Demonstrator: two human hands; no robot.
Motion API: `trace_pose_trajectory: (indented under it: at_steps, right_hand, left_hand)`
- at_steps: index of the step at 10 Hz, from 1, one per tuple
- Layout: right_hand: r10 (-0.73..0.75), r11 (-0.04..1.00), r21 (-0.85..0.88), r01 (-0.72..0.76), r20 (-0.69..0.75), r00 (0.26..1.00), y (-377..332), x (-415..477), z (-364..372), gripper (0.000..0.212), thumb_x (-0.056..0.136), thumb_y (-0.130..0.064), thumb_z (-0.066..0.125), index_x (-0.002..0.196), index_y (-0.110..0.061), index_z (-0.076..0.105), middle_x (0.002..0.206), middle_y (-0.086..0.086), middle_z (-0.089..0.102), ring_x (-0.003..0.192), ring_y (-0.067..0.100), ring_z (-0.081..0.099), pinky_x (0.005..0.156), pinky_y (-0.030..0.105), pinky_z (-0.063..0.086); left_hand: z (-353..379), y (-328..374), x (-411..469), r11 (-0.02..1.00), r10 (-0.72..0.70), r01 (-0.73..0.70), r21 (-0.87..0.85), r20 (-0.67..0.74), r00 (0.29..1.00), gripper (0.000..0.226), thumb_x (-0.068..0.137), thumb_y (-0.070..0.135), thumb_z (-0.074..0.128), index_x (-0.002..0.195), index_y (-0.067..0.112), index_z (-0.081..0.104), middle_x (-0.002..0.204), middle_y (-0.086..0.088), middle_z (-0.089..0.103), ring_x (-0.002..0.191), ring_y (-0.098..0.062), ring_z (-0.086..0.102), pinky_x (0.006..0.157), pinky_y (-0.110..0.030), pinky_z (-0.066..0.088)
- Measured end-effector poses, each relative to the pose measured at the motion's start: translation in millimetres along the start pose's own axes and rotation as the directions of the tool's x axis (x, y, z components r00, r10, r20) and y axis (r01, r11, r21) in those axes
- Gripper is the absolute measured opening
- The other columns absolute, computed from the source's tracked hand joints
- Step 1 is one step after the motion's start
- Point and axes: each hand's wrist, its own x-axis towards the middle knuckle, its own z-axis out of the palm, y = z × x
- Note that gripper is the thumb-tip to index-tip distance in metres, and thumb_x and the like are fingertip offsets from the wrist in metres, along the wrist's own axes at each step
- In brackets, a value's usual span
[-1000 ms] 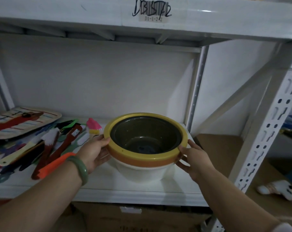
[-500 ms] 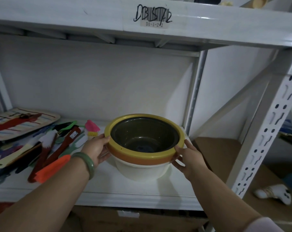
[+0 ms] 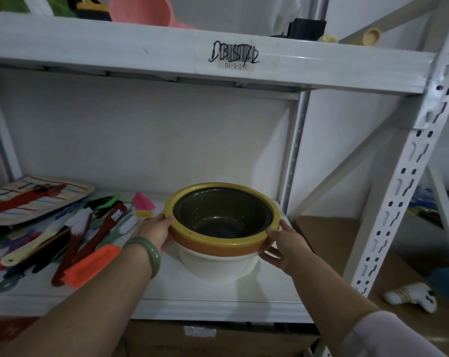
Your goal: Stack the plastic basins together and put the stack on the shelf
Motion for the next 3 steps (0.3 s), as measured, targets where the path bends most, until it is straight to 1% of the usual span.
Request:
trace_pose_trajectory:
  at_steps: [1, 2, 3]
  right_hand:
    - [0.022, 0.997, -0.073, -0.017, 0.081, 0.996, -6.1, -9.9, -2.8, 0.035, 0.095, -0.012, 0.052, 0.126, -0.029, 0.053, 0.112, 0.014, 0.060, 0.103, 0.032, 0.061, 0.092, 0.052, 0.052]
    - [0.044, 0.999, -0.020, -0.041, 0.156, 0.987, -5.5, -17.8, -6.4, 0.035, 0.093, -0.009, 0.055, 0.126, -0.017, 0.055, 0.126, 0.017, 0.055, 0.110, 0.033, 0.058, 0.095, 0.051, 0.050]
    - [0.042, 0.996, -0.073, -0.042, -0.001, 0.999, -10.6, -23.1, -16.9, 0.051, 0.089, -0.011, 0.061, 0.136, -0.007, 0.043, 0.138, 0.018, 0.044, 0.125, 0.037, 0.048, 0.097, 0.049, 0.047]
  left_hand:
    - [-5.6, -0.5, -0.2, 0.999, -0.049, 0.049, 0.007, 0.066, 0.997, 0.033, 0.090, 0.008, 0.051, 0.123, 0.006, 0.055, 0.116, -0.014, 0.063, 0.105, -0.026, 0.059, 0.087, -0.038, 0.048]
    - [-11.2, 2.7, -0.9, 0.993, -0.117, 0.114, 0.040, 0.080, 0.990, 0.047, 0.085, 0.008, 0.058, 0.131, 0.007, 0.048, 0.128, -0.014, 0.056, 0.116, -0.029, 0.055, 0.088, -0.037, 0.048]
    - [-20.7, 23.9, -2.4, 0.996, -0.006, 0.008, 0.093, -0.019, 1.000, 0.032, 0.086, 0.007, 0.056, 0.118, 0.005, 0.056, 0.119, -0.014, 0.056, 0.108, -0.026, 0.056, 0.074, -0.023, 0.051]
